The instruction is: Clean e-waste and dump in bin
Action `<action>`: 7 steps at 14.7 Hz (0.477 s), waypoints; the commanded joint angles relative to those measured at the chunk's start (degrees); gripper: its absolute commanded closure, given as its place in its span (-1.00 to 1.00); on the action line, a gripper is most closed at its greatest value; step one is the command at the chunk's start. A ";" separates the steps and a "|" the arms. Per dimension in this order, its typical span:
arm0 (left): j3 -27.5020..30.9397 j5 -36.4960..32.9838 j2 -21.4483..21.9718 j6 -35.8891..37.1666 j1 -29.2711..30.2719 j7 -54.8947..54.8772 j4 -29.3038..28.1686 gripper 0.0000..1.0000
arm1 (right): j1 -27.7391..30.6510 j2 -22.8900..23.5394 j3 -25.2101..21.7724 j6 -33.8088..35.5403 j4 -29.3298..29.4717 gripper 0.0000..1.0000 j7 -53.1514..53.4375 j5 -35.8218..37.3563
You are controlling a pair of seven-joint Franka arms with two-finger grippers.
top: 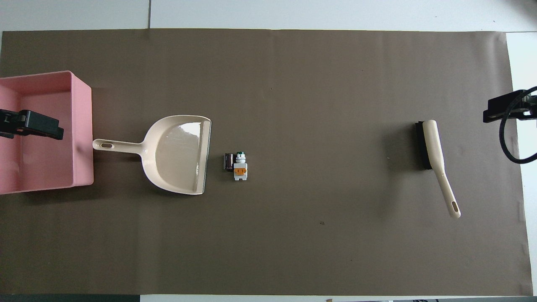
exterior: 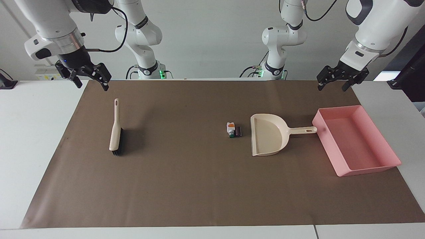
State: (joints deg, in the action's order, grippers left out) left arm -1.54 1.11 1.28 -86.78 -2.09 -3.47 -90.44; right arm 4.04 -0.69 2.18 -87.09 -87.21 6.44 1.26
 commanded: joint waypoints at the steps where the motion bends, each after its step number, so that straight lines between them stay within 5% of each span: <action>1: -0.22 -0.94 1.62 -1.55 0.33 -3.88 -2.02 -0.99 | 0.27 -0.19 0.19 -0.71 -0.24 -0.99 -1.26 -0.29; 7: -0.05 -1.03 1.62 -1.64 0.24 -3.82 -2.02 -1.00 | 0.27 -0.37 0.19 -0.27 -0.15 -0.99 -0.99 -0.65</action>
State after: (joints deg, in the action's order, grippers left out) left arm -1.50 1.11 1.28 -86.95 -2.00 -6.53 -90.44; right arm 4.04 -0.70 2.18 -87.09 -87.17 6.44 1.24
